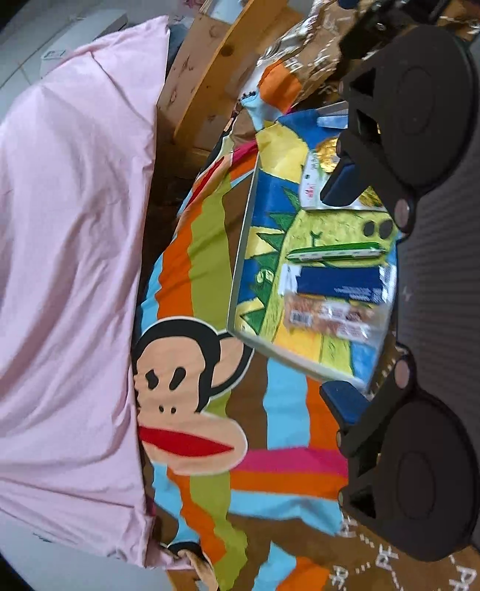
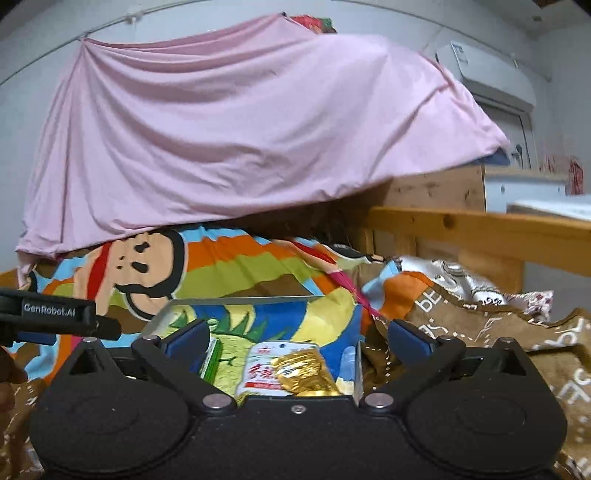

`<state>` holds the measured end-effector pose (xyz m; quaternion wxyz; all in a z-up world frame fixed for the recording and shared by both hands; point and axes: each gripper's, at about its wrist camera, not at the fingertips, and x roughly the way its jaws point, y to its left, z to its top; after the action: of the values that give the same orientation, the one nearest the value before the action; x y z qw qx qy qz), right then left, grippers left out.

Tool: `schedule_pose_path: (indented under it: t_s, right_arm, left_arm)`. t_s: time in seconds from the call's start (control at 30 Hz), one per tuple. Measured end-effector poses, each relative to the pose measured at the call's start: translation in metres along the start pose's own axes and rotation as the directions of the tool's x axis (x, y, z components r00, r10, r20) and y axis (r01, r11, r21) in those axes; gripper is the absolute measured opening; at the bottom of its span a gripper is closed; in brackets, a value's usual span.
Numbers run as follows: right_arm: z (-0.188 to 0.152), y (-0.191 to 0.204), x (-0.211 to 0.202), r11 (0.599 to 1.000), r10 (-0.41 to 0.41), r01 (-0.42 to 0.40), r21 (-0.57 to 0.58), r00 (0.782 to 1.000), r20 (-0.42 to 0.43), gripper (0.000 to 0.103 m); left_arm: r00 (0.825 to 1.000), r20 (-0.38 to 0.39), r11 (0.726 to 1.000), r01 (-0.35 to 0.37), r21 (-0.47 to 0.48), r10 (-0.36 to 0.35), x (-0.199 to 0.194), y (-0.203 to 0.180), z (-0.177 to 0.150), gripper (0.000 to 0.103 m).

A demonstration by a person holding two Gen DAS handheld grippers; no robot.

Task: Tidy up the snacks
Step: 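Withdraw both tools from the tray toward the remaining snacks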

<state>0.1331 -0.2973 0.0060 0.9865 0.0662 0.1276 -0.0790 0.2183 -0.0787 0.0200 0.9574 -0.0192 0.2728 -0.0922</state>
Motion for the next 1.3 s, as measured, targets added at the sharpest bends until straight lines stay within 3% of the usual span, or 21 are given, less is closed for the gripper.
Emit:
schedule_pose_path:
  t_s: [0.2, 0.37, 0.67, 0.83, 1.0, 1.3]
  right_arm:
    - [-0.007, 0.028, -0.044, 0.994, 0.028, -0.027, -0.103, 1.0, 0.005, 0.102]
    - [-0.017, 0.045, -0.074, 0.989, 0.074, -0.079, -0.127, 0.996, -0.039, 0.102]
    - [-0.04, 0.079, -0.124, 0.968, 0.086, -0.102, -0.229, 0.993, -0.079, 0.102]
    - [-0.051, 0.084, -0.142, 0.968, 0.089, -0.114, -0.221, 0.989, -0.118, 0.102]
    - [-0.061, 0.092, -0.149, 0.961, 0.097, -0.135, -0.243, 0.982, -0.161, 0.102]
    - [-0.073, 0.099, -0.141, 0.953, 0.086, -0.149, -0.265, 0.969, -0.234, 0.102]
  left_arm:
    - [0.999, 0.016, 0.998, -0.043, 0.051, 0.042, -0.042, 0.024, -0.027, 0.103]
    - [0.998, -0.007, 0.994, -0.065, 0.085, 0.066, -0.067, 0.042, -0.049, 0.103]
    - [0.995, -0.029, 0.995, -0.093, 0.046, 0.094, -0.115, 0.073, -0.084, 0.103]
    - [0.982, -0.083, 0.984, -0.166, 0.072, 0.171, -0.13, 0.077, -0.099, 0.103]
    - [0.979, -0.128, 0.986, -0.153, 0.059, 0.159, -0.135, 0.08, -0.105, 0.103]
    - [0.956, -0.221, 0.981, -0.183, 0.065, 0.193, -0.125, 0.083, -0.113, 0.103]
